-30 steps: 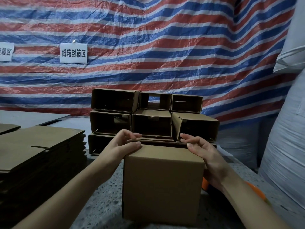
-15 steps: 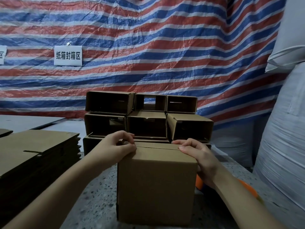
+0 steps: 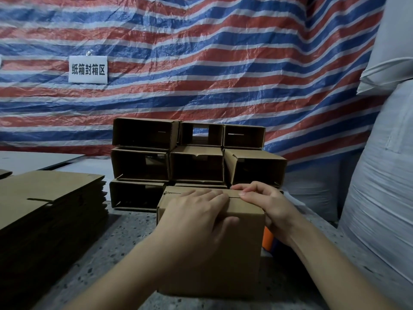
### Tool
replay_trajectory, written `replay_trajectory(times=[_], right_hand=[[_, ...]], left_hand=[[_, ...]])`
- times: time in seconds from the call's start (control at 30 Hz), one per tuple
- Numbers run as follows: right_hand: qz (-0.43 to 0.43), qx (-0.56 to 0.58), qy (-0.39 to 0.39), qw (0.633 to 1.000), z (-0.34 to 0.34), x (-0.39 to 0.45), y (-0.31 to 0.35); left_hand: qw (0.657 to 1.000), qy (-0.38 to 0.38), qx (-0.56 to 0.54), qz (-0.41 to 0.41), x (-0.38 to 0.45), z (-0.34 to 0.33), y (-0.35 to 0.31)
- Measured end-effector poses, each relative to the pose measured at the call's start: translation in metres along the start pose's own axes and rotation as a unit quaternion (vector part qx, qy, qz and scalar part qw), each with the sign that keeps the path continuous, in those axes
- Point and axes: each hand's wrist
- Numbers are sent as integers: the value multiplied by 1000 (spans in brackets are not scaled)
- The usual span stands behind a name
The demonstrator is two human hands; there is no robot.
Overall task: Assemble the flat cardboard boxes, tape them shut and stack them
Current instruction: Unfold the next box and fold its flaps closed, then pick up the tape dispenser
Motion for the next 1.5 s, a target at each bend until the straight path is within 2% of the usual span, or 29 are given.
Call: replay_trajectory(times=[0.1, 0.17, 0.2, 0.23, 0.3, 0.33, 0.37, 0.43, 0.57, 0.73, 1.03, 1.13, 1.27, 1.37, 1.5], right_hand=[[-7, -65, -11, 998, 5, 2, 3], [-15, -189, -91, 978, 18, 8, 6], [-22, -286, -131, 949, 29, 11, 7], [-37, -403, -146, 903, 42, 13, 7], [-112, -598, -87, 789, 62, 9, 5], [-155, -652, -49, 741, 69, 6, 2], [-184, -680, -20, 709, 72, 3, -1], [-214, -685, 2, 696, 73, -6, -9], [-215, -695, -4, 686, 64, -18, -29], [-211, -669, -34, 712, 64, -25, -48], [-125, -607, -94, 779, 79, -26, -55], [-82, -543, -138, 824, 87, -20, -31], [-50, -382, -200, 901, 90, -14, 29], [-18, -216, -164, 962, 80, -14, 79], [6, -98, -43, 994, 63, -6, 121]], left_hand=[[1000, -13, -3, -7, -2, 1, 0], [1000, -14, -21, -7, -2, 0, 1], [1000, -15, -26, -6, -2, 0, 1], [999, -18, -28, -7, -1, -1, 1], [999, -19, -31, -6, -1, -2, 1], [999, -19, -33, -5, 0, -3, 1], [999, -20, -34, -5, 0, -4, 2], [999, -21, -30, -6, -1, -6, 3], [999, -21, -31, -6, 1, -7, 3], [999, -17, -35, -13, 3, -7, 6], [998, -4, -54, -9, 6, -7, 9], [998, -1, -55, -8, 5, -8, 9], [998, -9, -53, -13, 4, -9, 9], [998, -14, -52, -15, 3, -9, 9], [999, -22, -46, -18, 1, -9, 9]])
Point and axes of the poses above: each hand's wrist, its own x-axis towards the middle knuckle, its own z-axis out of the back of the hand, y = z × x, and after that the axes turned 4 degrees about -y, right-handed
